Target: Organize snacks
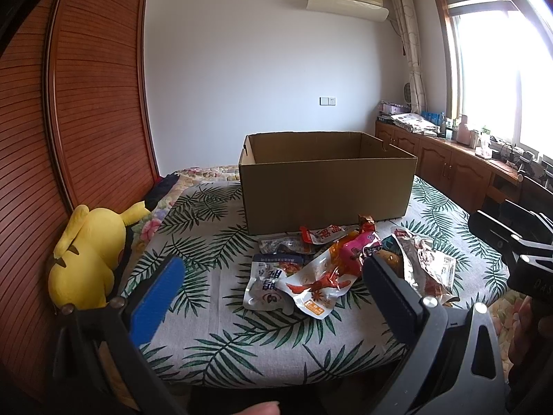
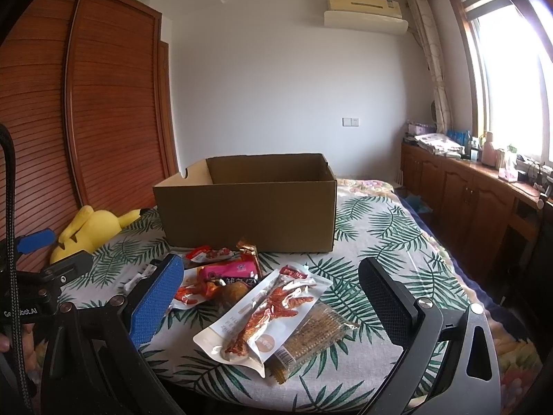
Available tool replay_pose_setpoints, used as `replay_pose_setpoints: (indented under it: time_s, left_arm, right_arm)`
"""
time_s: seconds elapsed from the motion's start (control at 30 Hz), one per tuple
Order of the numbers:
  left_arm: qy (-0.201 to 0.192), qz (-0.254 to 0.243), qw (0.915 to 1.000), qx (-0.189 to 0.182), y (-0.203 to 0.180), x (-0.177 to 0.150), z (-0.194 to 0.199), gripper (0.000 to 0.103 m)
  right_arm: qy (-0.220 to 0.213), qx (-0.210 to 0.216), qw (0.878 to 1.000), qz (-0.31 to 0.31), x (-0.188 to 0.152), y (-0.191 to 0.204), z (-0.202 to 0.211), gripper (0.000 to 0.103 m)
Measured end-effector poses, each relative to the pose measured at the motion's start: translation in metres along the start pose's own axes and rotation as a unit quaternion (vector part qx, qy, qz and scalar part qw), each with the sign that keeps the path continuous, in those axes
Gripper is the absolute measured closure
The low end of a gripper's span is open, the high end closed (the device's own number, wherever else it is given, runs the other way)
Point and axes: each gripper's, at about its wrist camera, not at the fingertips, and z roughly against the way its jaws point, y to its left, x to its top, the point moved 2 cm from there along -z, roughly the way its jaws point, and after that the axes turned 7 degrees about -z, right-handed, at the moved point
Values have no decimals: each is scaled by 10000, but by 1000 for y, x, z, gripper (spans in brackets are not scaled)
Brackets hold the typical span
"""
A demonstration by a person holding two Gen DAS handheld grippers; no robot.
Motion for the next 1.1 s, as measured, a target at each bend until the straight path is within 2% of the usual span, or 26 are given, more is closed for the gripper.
replay_pose_setpoints:
  time_s: [1.1]
  left_arm:
    - [-35,-24,10000,14,-3,1,3,0]
  right_arm:
    - [-21,-4,10000,6,-1,0,1,0]
